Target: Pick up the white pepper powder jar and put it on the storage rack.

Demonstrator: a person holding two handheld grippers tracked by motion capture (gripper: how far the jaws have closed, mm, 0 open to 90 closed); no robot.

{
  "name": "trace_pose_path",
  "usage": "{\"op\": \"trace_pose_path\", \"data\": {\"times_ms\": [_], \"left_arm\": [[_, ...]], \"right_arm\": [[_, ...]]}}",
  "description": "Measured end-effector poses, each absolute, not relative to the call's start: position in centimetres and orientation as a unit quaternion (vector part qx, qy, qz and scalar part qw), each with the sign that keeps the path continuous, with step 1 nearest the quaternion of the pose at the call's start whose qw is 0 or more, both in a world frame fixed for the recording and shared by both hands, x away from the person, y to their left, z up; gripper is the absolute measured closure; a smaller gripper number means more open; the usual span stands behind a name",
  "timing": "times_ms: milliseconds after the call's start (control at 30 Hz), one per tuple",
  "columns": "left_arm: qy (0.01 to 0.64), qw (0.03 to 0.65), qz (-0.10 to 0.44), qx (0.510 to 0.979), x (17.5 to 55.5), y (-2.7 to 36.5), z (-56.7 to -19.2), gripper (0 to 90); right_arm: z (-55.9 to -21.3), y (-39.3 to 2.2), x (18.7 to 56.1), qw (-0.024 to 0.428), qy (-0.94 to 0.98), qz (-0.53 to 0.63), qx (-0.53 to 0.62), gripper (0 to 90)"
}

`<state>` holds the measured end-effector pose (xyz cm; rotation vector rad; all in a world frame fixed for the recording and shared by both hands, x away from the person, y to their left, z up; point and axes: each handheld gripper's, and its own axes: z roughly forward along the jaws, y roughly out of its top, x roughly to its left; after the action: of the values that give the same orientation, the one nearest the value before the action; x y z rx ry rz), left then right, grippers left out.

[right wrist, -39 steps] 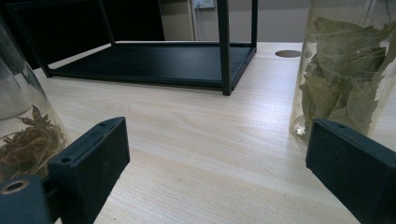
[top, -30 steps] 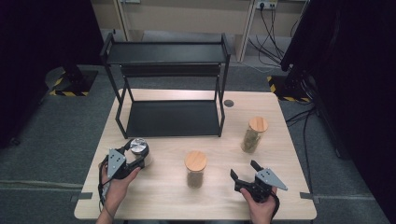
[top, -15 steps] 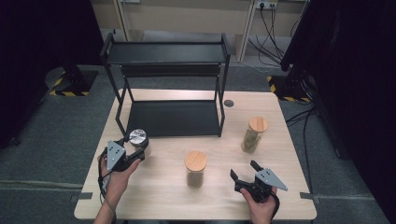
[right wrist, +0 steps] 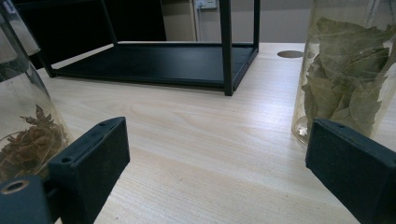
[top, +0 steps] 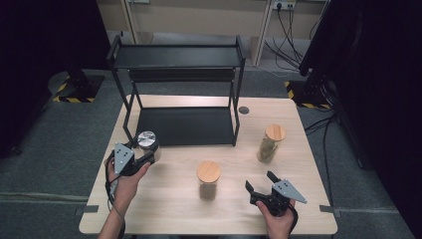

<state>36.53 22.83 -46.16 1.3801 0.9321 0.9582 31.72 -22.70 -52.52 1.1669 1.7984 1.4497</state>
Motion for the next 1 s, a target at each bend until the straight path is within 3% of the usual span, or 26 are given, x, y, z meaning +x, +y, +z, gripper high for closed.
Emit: {"op": "trace_pose_path", "data": {"times_ms": [1000], "left_arm": [[0.395, 0.57, 0.426, 0.581, 38.4, 22.6, -43.4, 35.1]], "right_arm": [[-52.5, -22.7, 31.7, 0.272, 0.669, 0.539, 0.434, 6.7]]}}
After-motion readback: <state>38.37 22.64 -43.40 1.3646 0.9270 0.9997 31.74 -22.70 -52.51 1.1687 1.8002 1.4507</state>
